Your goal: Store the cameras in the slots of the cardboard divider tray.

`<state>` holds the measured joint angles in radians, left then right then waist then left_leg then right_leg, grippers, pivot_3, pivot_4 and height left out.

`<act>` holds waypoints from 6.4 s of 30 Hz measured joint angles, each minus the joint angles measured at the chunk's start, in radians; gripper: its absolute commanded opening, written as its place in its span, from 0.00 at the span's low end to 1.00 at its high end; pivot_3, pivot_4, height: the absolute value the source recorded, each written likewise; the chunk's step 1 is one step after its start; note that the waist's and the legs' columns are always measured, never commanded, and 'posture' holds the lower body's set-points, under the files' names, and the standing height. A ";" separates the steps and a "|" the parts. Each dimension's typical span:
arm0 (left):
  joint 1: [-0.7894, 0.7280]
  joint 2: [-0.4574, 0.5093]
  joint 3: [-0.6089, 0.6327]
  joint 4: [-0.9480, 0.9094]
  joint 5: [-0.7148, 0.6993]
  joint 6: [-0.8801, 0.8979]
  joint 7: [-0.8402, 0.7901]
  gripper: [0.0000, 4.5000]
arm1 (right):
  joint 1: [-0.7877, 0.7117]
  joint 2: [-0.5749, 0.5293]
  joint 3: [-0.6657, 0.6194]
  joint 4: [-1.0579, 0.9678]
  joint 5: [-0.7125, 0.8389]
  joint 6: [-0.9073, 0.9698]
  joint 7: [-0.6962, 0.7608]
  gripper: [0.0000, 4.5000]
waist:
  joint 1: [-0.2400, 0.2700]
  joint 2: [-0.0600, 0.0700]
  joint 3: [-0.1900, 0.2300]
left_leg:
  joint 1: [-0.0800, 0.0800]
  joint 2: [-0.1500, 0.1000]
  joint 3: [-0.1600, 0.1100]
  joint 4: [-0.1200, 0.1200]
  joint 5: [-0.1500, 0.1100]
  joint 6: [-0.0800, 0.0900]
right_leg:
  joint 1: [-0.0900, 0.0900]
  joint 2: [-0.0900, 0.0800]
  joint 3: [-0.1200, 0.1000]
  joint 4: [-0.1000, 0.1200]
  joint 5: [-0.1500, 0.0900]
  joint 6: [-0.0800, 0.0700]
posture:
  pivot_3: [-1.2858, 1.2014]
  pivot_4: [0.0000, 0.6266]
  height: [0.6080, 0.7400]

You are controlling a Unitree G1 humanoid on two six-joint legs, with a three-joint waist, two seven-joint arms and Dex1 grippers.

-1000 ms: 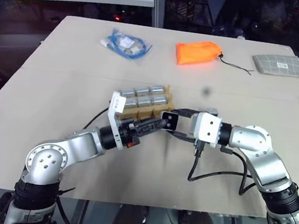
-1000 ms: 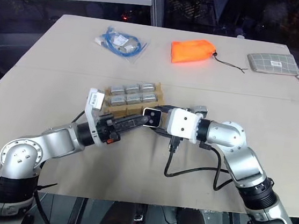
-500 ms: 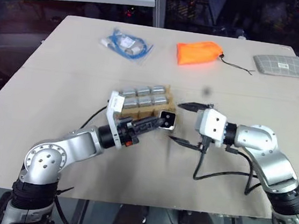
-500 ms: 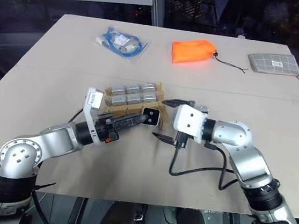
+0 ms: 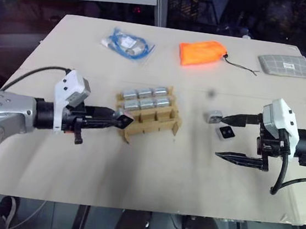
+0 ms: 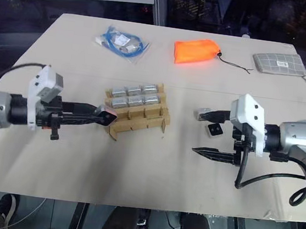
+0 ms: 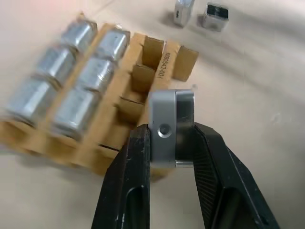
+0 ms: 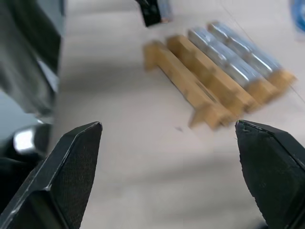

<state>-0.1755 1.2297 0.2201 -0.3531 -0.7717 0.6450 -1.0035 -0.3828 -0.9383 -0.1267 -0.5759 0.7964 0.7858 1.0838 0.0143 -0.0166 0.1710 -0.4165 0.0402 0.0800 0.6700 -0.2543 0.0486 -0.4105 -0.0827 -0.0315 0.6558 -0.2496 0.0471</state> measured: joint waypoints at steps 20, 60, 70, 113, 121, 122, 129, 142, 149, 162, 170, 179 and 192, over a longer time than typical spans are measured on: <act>-0.313 -0.156 -0.311 0.304 0.339 -0.105 -0.205 0.15 | -0.106 0.002 -0.014 -0.101 0.211 0.132 -0.278 0.99 | -0.003 -0.006 0.003 | -0.003 0.000 0.001 0.000 0.000 0.000 | -0.003 0.002 0.000 0.001 0.002 0.004 | 0.52 0.24 1.00; -0.523 -0.218 -0.460 0.473 0.607 -0.229 -0.498 0.97 | -0.143 -0.034 -0.012 -0.082 0.234 0.123 -0.328 1.00 | -0.004 -0.006 0.003 | -0.004 0.000 -0.001 0.004 0.000 0.001 | -0.003 0.003 0.000 0.003 0.002 0.005 | 0.52 0.24 1.00; -0.544 -0.270 -0.212 0.504 0.391 -0.204 -0.496 0.97 | -0.066 -0.037 -0.007 -0.072 0.130 0.079 -0.321 1.00 | -0.003 -0.006 0.003 | -0.015 0.002 -0.008 0.015 0.001 -0.001 | -0.005 0.002 -0.008 0.004 0.002 0.005 | 0.52 0.24 1.00; -0.066 -0.251 0.054 0.068 0.052 -0.105 -0.346 1.00 | 0.290 0.494 0.112 0.182 -0.482 -0.093 -0.748 0.42 | -0.003 -0.005 0.002 | -0.012 0.001 -0.008 0.016 0.002 -0.002 | -0.003 0.003 -0.007 0.007 0.002 0.005 | 0.52 0.24 1.00; -0.105 -0.269 0.037 0.068 0.020 -0.002 -0.235 1.00 | 0.258 0.430 0.127 0.182 -0.494 -0.190 -0.634 0.42 | -0.003 -0.005 0.003 | -0.012 0.000 -0.008 0.016 0.001 -0.002 | -0.003 0.003 -0.007 0.007 0.002 0.005 | 0.52 0.24 1.00; -0.138 -0.283 0.020 0.081 0.016 0.051 -0.185 1.00 | 0.235 0.388 0.143 0.182 -0.535 -0.253 -0.606 0.42 | -0.003 -0.005 0.003 | -0.011 0.000 -0.008 0.017 0.001 -0.002 | -0.003 0.003 -0.007 0.007 0.002 0.006 | 0.52 0.24 1.00; -0.259 -0.501 0.010 0.119 -0.189 0.363 0.129 1.00 | 0.093 0.358 0.297 0.137 -0.634 -0.490 -0.457 0.42 | -0.009 -0.005 0.003 | -0.012 0.001 -0.009 0.017 0.002 -0.002 | -0.003 0.003 -0.006 0.007 0.002 0.006 | 0.52 0.24 1.00; -0.273 -0.699 0.015 0.065 -0.463 0.540 0.489 1.00 | -0.055 0.414 0.492 0.137 -0.802 -0.738 -0.355 0.42 | -0.013 -0.006 0.002 | -0.011 0.000 -0.009 0.017 0.002 -0.003 | -0.002 0.002 -0.007 0.008 0.003 0.005 | 0.52 0.24 1.00; -0.272 -0.689 0.013 0.065 -0.488 0.541 0.502 0.71 | -0.060 0.430 0.493 0.174 -0.840 -0.797 -0.348 0.42 | -0.014 -0.006 0.002 | -0.011 0.000 -0.009 0.017 0.003 -0.004 | -0.002 0.002 -0.007 0.008 0.003 0.005 | 0.52 0.24 1.00; -0.261 -0.657 0.006 0.068 -0.487 0.524 0.456 0.16 | -0.055 0.437 0.489 0.185 -0.849 -0.796 -0.346 0.53 | -0.015 -0.006 0.002 | -0.010 0.000 -0.009 0.017 0.003 -0.004 | -0.002 0.002 -0.007 0.008 0.003 0.005 | 0.52 0.24 1.00; -0.269 -0.623 -0.015 0.067 -0.429 0.476 0.398 0.16 | -0.017 0.379 0.419 0.135 -0.779 -0.595 -0.309 0.99 | -0.008 -0.006 0.002 | -0.011 -0.001 -0.009 0.017 0.003 -0.004 | -0.002 0.002 -0.007 0.007 0.003 0.005 | 0.52 0.24 1.00; -0.485 -0.288 -0.294 0.145 0.021 0.192 0.014 0.16 | -0.084 0.042 0.135 -0.041 -0.288 0.010 -0.087 0.99 | -0.001 -0.004 0.004 | -0.010 -0.001 -0.008 0.014 0.002 -0.003 | -0.002 0.003 -0.007 0.006 0.002 0.005 | 0.52 0.24 1.00; -0.664 -0.294 -0.549 0.427 0.474 -0.173 -0.331 0.16 | -0.246 -0.050 0.037 -0.078 0.028 0.288 -0.128 0.99 | -0.001 -0.004 0.004 | -0.015 -0.001 -0.009 0.016 0.001 -0.001 | -0.005 0.003 -0.008 0.005 0.002 0.005 | 0.52 0.24 1.00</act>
<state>-0.8397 0.9353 -0.3284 0.0735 -0.2976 0.4719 -1.3344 -0.6287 -0.9884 -0.0897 -0.6542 0.8247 1.0734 0.9561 0.0134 -0.0211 0.1750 -0.4316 0.0395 0.0715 0.6856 -0.2532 0.0473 -0.4153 -0.0801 -0.0393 0.6604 -0.2473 0.0525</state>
